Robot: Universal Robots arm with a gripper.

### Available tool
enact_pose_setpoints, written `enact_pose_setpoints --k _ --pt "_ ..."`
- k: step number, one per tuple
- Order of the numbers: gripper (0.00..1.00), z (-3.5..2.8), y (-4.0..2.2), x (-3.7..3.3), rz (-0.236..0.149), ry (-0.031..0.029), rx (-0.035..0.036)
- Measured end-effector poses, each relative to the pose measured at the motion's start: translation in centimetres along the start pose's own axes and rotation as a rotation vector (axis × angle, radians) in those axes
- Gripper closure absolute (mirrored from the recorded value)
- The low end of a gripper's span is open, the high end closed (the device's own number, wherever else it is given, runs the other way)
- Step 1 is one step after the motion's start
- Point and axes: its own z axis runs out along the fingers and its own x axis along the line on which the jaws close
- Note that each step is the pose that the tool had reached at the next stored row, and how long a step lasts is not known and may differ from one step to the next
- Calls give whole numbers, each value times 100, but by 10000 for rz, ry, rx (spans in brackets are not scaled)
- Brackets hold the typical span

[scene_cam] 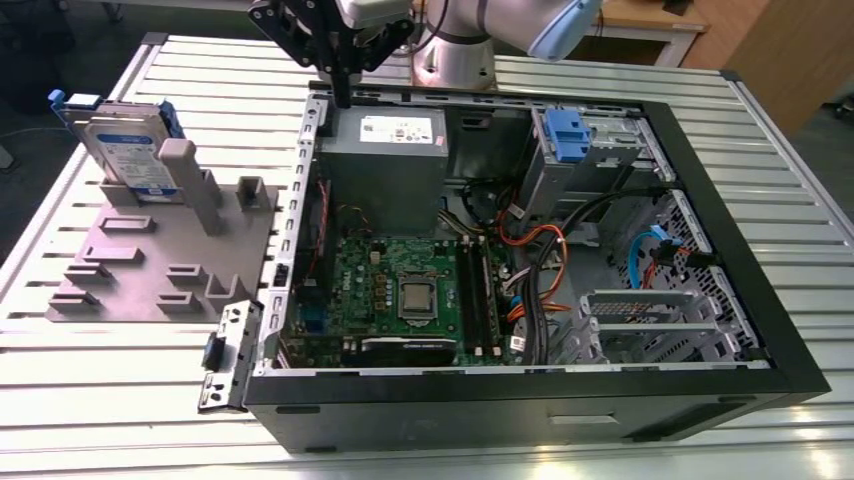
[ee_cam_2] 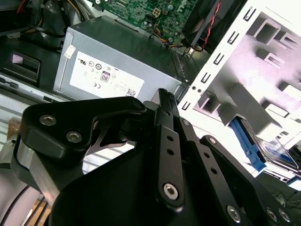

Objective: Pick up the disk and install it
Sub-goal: 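Reach for the disk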

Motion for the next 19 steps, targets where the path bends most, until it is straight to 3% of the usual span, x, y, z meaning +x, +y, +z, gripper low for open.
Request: enact_pose_setpoints --k 19 --pt "89 0 -4 77 -1 1 1"
